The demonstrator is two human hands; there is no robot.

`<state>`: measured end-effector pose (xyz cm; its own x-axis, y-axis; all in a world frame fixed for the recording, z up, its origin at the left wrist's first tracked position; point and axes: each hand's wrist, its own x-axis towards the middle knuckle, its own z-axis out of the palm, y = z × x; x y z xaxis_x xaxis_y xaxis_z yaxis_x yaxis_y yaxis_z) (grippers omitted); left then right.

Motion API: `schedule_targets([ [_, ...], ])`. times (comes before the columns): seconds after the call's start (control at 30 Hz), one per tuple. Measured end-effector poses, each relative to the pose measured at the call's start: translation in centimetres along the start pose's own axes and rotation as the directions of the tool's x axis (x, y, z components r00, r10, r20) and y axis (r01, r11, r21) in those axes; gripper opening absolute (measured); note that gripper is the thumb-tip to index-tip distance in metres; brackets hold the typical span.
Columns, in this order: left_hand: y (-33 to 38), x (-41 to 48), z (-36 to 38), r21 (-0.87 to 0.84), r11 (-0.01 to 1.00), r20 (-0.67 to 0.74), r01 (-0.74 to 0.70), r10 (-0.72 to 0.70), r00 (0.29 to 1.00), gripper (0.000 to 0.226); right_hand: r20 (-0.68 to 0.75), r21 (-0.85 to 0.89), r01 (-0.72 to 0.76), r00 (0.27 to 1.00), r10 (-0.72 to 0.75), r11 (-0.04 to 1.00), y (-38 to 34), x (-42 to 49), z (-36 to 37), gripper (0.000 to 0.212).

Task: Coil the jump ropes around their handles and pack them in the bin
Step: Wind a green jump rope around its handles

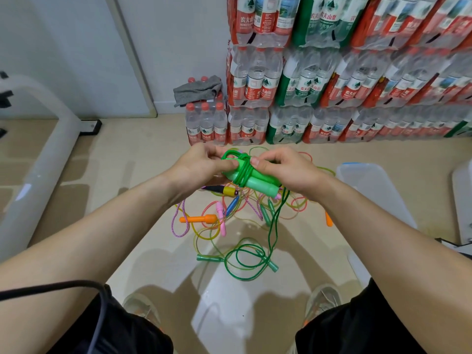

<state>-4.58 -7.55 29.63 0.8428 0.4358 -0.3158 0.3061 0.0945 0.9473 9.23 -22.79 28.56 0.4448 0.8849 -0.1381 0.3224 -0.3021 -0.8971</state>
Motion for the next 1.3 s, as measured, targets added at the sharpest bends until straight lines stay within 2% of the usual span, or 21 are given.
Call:
schedule_targets([
  [0.1, 0.2, -0.3, 0.0, 0.067, 0.996, -0.011, 0.056, -0.056, 0.998, 0.036, 0.026, -0.042, -0.021, 0.999, 0.022, 0.999, 0.2, 0.1, 0.1, 0.044],
  [0.17, 0.4, -0.7, -0.2, 0.159, 0.986, 0.092, 0.051, -0.066, 0.994, 0.035, 0.047, -0.039, -0.014, 0.999, 0.016, 0.999, 0.3, 0.2, 0.3, 0.037],
  [0.23, 0.3, -1.0, -0.2, 0.201, 0.979, 0.161, 0.037, -0.071, 0.984, 0.037, 0.061, -0.020, -0.003, 0.998, 0.005, 1.000, 0.4, 0.3, 0.5, 0.036],
  [0.37, 0.0, -0.9, -0.3, 0.241, 0.970, 0.175, -0.003, -0.041, 0.984, 0.034, 0.105, -0.057, 0.006, 0.994, 0.000, 0.998, 0.5, 0.3, 0.7, 0.041],
  [0.47, 0.0, -0.9, -0.7, 0.294, 0.956, 0.270, -0.023, -0.060, 0.961, 0.033, 0.083, -0.108, -0.014, 0.996, 0.023, 0.994, 0.3, 0.4, 0.0, 0.053],
  [0.57, 0.0, -1.1, -0.4, 0.254, 0.966, 0.357, -0.046, -0.049, 0.933, 0.032, 0.054, -0.198, -0.019, 0.998, 0.030, 0.980, -0.2, 0.1, -0.9, 0.049],
  [0.6, 0.1, -1.0, -0.3, 0.204, 0.978, 0.357, -0.049, -0.027, 0.934, 0.033, 0.055, -0.140, -0.021, 0.998, 0.029, 0.990, -0.2, 0.0, -1.0, 0.048],
  [0.67, 0.4, -0.9, -0.4, 0.055, 0.998, 0.345, -0.033, 0.012, 0.939, 0.037, 0.090, 0.163, -0.058, 0.995, 0.044, 0.985, 0.0, -0.2, -0.7, 0.057],
  [0.7, 0.6, -0.9, -0.4, -0.023, 0.999, 0.341, -0.024, 0.030, 0.940, 0.038, 0.116, 0.325, -0.111, 0.990, 0.076, 0.939, 0.1, -0.3, -0.3, 0.054],
  [0.73, 0.6, -0.9, -0.4, -0.092, 0.996, 0.334, -0.020, 0.049, 0.941, 0.039, 0.127, 0.449, -0.161, 0.985, 0.115, 0.879, 0.2, -0.3, 0.3, 0.042],
  [0.8, 0.4, -1.0, -0.1, -0.197, 0.980, 0.286, -0.031, 0.087, 0.954, 0.038, 0.126, 0.572, -0.233, 0.972, 0.197, 0.786, 0.6, -0.3, 1.4, 0.019],
  [0.87, 0.2, -1.1, 0.4, -0.254, 0.965, 0.182, -0.064, 0.113, 0.977, 0.038, 0.137, 0.611, -0.288, 0.956, 0.259, 0.738, 0.9, -0.3, 2.6, 0.023],
  [1.0, -0.6, -0.8, 0.8, -0.281, 0.947, -0.049, -0.152, 0.144, 0.988, 0.032, 0.108, 0.565, -0.305, 0.948, 0.298, 0.767, 0.9, -0.3, 4.6, 0.032],
  [1.13, -1.2, 0.1, 0.1, -0.137, 0.970, -0.197, -0.202, 0.174, 0.965, 0.030, 0.060, 0.397, -0.244, 0.969, 0.240, 0.885, 0.3, -0.4, 5.3, 0.036],
  [1.2, -1.3, 0.5, -0.4, 0.001, 0.969, -0.259, -0.248, 0.240, 0.936, 0.034, 0.050, 0.275, -0.172, 0.985, 0.165, 0.946, 0.0, -0.6, 5.2, 0.033],
  [1.3, -1.5, 1.0, -0.8, 0.200, 0.947, -0.311, -0.251, 0.304, 0.900, 0.040, 0.078, 0.155, -0.122, 0.991, 0.111, 0.980, -0.6, -1.0, 4.9, 0.028],
])
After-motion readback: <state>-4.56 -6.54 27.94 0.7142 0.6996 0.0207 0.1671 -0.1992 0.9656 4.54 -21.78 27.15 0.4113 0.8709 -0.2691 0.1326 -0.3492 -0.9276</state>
